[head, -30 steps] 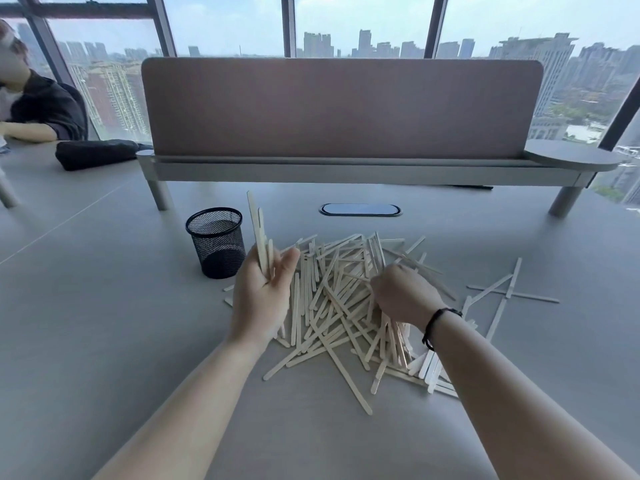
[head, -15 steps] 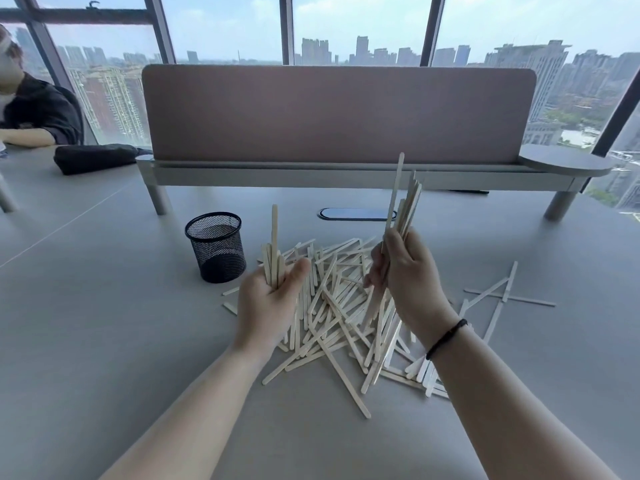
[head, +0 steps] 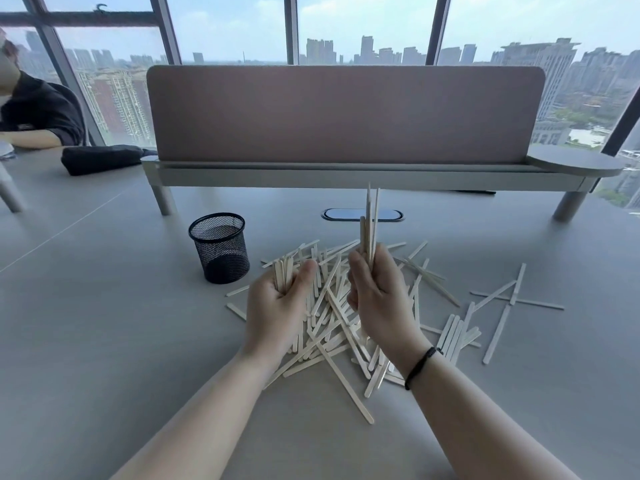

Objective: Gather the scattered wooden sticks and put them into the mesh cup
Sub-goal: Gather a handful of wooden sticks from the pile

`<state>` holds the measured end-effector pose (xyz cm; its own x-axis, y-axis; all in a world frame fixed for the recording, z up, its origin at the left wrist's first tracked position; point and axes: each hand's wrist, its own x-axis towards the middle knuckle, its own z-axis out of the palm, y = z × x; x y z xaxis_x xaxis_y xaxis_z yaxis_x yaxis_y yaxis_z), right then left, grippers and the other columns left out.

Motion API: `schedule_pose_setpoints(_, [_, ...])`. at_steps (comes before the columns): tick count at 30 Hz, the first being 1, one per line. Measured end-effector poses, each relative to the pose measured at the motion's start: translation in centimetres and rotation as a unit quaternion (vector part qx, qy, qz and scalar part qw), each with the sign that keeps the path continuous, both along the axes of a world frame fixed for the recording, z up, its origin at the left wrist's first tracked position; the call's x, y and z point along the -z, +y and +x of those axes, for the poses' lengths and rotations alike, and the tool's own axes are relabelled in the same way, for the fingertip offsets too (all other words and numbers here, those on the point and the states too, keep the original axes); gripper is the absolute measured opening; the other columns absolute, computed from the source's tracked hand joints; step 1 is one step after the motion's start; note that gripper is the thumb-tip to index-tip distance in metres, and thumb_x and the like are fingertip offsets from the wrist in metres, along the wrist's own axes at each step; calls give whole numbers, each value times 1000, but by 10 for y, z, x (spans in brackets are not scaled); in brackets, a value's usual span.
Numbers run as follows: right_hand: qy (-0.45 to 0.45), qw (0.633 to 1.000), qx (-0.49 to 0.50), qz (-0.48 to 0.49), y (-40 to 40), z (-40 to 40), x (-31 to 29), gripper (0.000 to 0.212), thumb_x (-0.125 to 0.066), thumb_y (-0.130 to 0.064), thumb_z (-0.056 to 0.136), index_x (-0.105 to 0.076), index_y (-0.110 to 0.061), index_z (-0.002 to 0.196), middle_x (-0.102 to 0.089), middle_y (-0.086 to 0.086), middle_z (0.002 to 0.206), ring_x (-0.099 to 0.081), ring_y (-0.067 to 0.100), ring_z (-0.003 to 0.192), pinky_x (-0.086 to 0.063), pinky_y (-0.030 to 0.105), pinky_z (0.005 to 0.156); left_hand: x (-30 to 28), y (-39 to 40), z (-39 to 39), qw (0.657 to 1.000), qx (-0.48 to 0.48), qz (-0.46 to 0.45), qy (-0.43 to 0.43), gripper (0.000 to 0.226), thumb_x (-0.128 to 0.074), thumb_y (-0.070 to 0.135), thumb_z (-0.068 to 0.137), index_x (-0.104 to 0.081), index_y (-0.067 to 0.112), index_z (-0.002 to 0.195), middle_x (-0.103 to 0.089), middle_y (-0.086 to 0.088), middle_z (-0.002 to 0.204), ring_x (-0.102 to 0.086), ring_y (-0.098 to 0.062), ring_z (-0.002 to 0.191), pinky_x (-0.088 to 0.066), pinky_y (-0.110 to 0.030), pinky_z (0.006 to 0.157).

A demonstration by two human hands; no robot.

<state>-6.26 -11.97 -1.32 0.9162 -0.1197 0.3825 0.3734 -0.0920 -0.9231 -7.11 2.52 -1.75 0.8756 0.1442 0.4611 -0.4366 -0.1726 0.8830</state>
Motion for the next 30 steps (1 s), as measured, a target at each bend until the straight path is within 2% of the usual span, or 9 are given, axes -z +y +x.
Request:
schedule_pose_setpoints(2, [-2, 1000, -11, -4, 2, -2, -1, 40, -51, -51, 92, -41, -15, 79, -35, -2, 62, -30, 21, 56, -31, 43, 54, 0, 0, 0, 1000, 20, 8, 5, 59, -63, 38, 96, -28, 12, 56, -24, 1, 48, -25, -16, 44, -23, -23, 44])
schedule_pose_setpoints(4, [-3, 1000, -14, -17, 4, -5, -3, 45, -53, -53, 90, -41, -13, 75, -34, 7, 61, -30, 29, 53, -31, 47, 50, 1, 0, 1, 999, 36, 20, 15, 60, -63, 41, 96, -27, 14, 56, -22, 3, 48, -23, -17, 46, -18, -27, 46])
schedule_pose_setpoints(7, [3, 1000, -21, -2, 5, -10, -7, 64, -58, -58, 88, -34, -2, 69, -30, 18, 57, -29, 40, 49, -31, 52, 44, 4, 1, 3, 997, 47, -4, 57, 66, -66, 49, 92, -25, 10, 57, -21, -3, 52, -21, -20, 49, -18, -40, 45])
schedule_pose_setpoints(9, [14, 999, -33, 34, 4, -12, -10, 67, -62, -55, 89, -32, 1, 65, -29, 21, 54, -28, 37, 45, -33, 47, 43, 4, 1, 4, 995, 56, -27, 75, 67, -67, 51, 88, -25, 8, 59, -19, -8, 56, -19, -21, 51, -18, -45, 46])
schedule_pose_setpoints(15, [34, 998, -26, 47, 1, -15, -8, 59, -71, -32, 91, -36, 10, 69, -32, 35, 55, -37, 28, 45, -36, 34, 44, 2, 0, 3, 993, 49, -57, 90, 53, -66, 27, 97, -37, 12, 55, -23, -10, 58, -20, -17, 49, -27, -20, 42])
schedule_pose_setpoints(18, [38, 998, -23, 52, 0, -15, -8, 64, -72, -38, 88, -35, 10, 68, -33, 28, 53, -37, 24, 44, -36, 37, 46, 0, 1, 1, 992, 61, -61, 95, 58, -66, 33, 96, -34, 8, 55, -20, -12, 57, -19, -21, 48, -26, -25, 44])
schedule_pose_setpoints(21, [48, 997, -17, 64, 0, -16, -8, 67, -68, -46, 88, -34, 8, 69, -37, 16, 54, -36, 25, 45, -35, 40, 47, 0, 2, 1, 989, 81, -60, 111, 77, -64, 59, 87, -30, -5, 60, -20, -24, 55, -17, -39, 49, -22, -47, 44])
schedule_pose_setpoints(26, [20, 996, -24, 86, 2, -18, -18, 67, -60, -48, 88, -32, 8, 60, -37, 9, 43, -38, 22, 35, -31, 40, 41, -1, 1, 2, 990, 89, -54, 98, 84, -60, 76, 80, -22, 4, 60, -16, -13, 57, -13, -29, 53, -18, -47, 43])
schedule_pose_setpoints(30, [11, 994, -54, 94, 1, -18, -17, 72, -62, -52, 91, -31, 3, 56, -34, 7, 44, -29, 18, 36, -23, 36, 41, -4, 2, -1, 991, 69, -52, 101, 83, -59, 72, 83, -25, -1, 63, -19, -25, 58, -18, -41, 53, -21, -50, 46])
